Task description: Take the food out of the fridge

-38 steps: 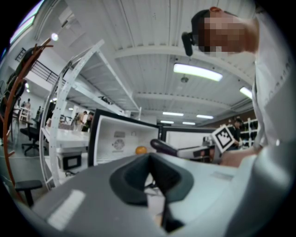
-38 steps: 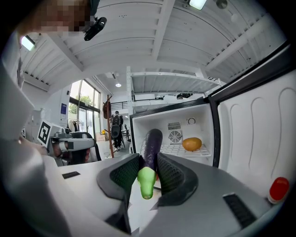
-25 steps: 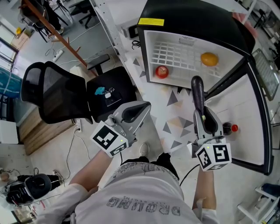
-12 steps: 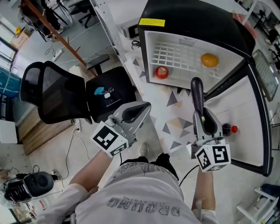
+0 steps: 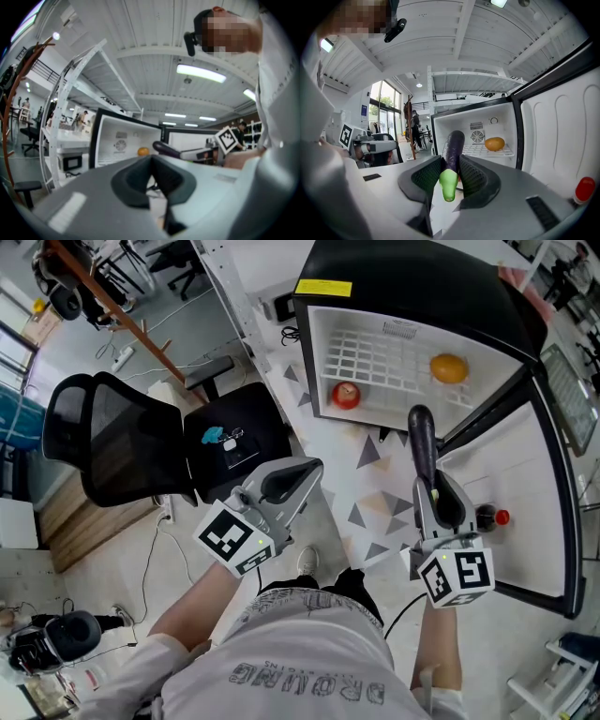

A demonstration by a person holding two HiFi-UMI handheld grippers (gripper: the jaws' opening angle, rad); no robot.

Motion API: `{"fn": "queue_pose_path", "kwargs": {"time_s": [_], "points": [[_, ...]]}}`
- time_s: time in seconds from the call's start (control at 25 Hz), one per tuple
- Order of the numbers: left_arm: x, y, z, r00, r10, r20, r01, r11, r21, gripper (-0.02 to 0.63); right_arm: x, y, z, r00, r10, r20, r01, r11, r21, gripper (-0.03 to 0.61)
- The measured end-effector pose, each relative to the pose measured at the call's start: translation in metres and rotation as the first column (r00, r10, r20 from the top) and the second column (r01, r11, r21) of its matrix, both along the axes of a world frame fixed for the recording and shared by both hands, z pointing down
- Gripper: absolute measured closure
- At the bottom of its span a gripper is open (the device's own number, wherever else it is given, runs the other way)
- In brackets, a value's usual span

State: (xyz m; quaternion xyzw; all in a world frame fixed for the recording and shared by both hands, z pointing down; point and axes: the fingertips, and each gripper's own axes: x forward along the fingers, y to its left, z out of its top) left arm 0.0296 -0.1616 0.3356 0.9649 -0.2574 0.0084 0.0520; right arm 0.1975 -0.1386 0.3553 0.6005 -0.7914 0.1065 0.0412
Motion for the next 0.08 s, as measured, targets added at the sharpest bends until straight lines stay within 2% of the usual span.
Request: {"fn": "queue_pose_path", "kwargs": {"time_s": [0.08], "points": [[0.0,-0.0005,0.0002,1.0,0.0,0.0,0.0,1.0,0.001,0.607,0.0003,-0.0003,0.0004,1.0,0.001,0.0,-0.001,1.0,0.0,0.466]]}}
